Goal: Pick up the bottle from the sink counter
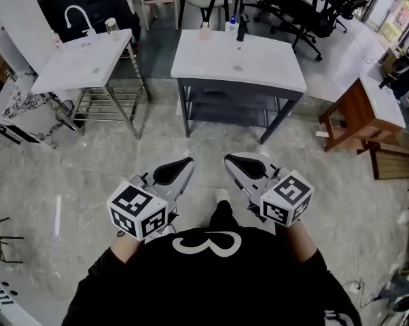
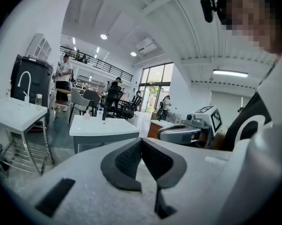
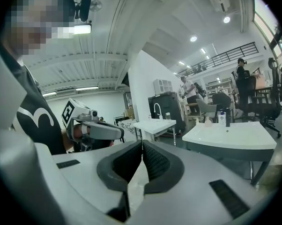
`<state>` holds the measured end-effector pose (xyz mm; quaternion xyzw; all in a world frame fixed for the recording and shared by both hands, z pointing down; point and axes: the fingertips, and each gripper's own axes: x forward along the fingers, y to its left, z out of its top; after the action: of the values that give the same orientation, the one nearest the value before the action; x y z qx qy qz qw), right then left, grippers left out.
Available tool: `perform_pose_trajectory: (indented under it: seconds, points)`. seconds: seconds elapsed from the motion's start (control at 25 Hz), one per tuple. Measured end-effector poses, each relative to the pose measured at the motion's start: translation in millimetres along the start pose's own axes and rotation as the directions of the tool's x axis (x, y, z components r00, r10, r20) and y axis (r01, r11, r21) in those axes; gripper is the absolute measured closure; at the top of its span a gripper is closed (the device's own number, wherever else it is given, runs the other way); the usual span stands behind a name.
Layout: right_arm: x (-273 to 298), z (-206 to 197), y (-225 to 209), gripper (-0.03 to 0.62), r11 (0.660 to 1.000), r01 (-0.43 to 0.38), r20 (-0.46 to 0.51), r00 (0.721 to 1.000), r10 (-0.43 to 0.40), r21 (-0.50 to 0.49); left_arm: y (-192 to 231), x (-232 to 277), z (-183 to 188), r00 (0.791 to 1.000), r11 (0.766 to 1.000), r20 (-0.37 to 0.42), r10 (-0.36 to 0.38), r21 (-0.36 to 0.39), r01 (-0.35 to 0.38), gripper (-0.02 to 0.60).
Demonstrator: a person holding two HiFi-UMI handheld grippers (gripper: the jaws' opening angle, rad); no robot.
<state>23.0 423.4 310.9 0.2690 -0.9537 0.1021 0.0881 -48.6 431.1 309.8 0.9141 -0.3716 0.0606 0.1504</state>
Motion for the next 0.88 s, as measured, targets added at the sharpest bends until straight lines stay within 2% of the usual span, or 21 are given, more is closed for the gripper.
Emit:
perform_pose_trajectory:
  seconds: [0.28, 0.88]
  points:
    - [15.8, 2.3, -59.9, 0.579, 0.999, -0.027, -0.026, 0.999, 0.028, 0.032, 25.8, 54.1, 13.1, 1.0, 1.0, -0.023, 0.014, -0.02, -0.015, 0.566]
    - [48.0, 22.6, -237.8, 0.579, 0.993, -0.046, -0.005, 0.999, 0.047, 0.109, 94.5, 215.5, 55.6, 0.996, 0.999, -0.08, 0.031, -0.036, -0.034, 0.566]
